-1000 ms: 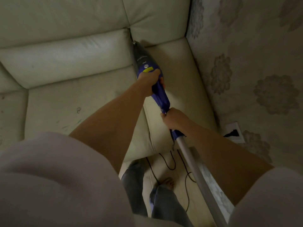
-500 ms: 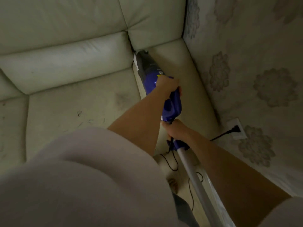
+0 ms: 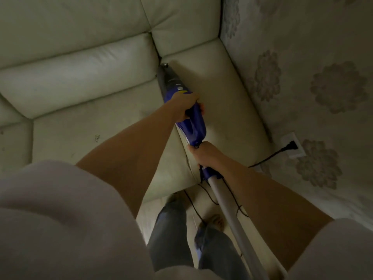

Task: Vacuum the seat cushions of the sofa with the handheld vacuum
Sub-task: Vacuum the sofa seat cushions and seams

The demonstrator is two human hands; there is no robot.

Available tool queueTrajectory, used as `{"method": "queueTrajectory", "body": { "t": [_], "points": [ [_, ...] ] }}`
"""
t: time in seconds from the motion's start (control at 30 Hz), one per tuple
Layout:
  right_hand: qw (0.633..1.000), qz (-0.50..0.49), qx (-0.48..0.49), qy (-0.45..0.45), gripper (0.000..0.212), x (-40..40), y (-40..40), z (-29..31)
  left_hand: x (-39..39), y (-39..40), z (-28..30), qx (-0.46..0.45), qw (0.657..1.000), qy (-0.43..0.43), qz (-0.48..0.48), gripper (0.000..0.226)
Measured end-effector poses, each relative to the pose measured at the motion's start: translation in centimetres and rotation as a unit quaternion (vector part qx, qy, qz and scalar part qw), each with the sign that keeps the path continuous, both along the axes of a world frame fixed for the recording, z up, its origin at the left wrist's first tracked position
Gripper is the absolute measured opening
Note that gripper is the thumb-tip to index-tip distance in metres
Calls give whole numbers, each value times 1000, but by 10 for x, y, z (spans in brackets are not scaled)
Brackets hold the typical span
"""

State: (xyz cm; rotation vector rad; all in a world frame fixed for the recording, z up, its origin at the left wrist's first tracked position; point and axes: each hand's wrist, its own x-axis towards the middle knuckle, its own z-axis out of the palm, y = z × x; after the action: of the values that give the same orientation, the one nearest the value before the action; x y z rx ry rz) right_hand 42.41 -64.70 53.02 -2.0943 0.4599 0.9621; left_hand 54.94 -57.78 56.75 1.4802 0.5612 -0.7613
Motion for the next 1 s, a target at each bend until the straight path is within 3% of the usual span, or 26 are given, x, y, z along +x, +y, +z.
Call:
{"method": "queueTrajectory", "body": {
  "t": [0.17,0.27,0.4,0.5,0.63,0.83,0.9,1.0],
  "points": [
    [1000,-10,-14,1,45,31,11,-11,31,9,-15,-19,1000,2,-8,9],
    [1000,-13,-5,13,40,50,19,-14,47,18,-17,-34,999,30,-14,20],
    [999,-29,-30,20,42,36,26,-30,34,18,-24,-11,1000,-7,-17,8],
    [998,6,-63,21,40,32,32,-22,29,28,-17,-44,999,15,-1,6],
    [991,59,-124,-6,32,26,29,-2,20,41,-9,-30,998,22,52,24],
    [990,81,-117,-21,36,-15,14,7,-20,27,-7,17,997,2,70,18],
    [990,80,-113,-28,38,-30,1,12,-35,11,-3,32,997,-14,66,25],
    [991,78,-104,-28,39,-50,-21,21,-54,-15,2,88,994,-46,51,52]
  ]
}}
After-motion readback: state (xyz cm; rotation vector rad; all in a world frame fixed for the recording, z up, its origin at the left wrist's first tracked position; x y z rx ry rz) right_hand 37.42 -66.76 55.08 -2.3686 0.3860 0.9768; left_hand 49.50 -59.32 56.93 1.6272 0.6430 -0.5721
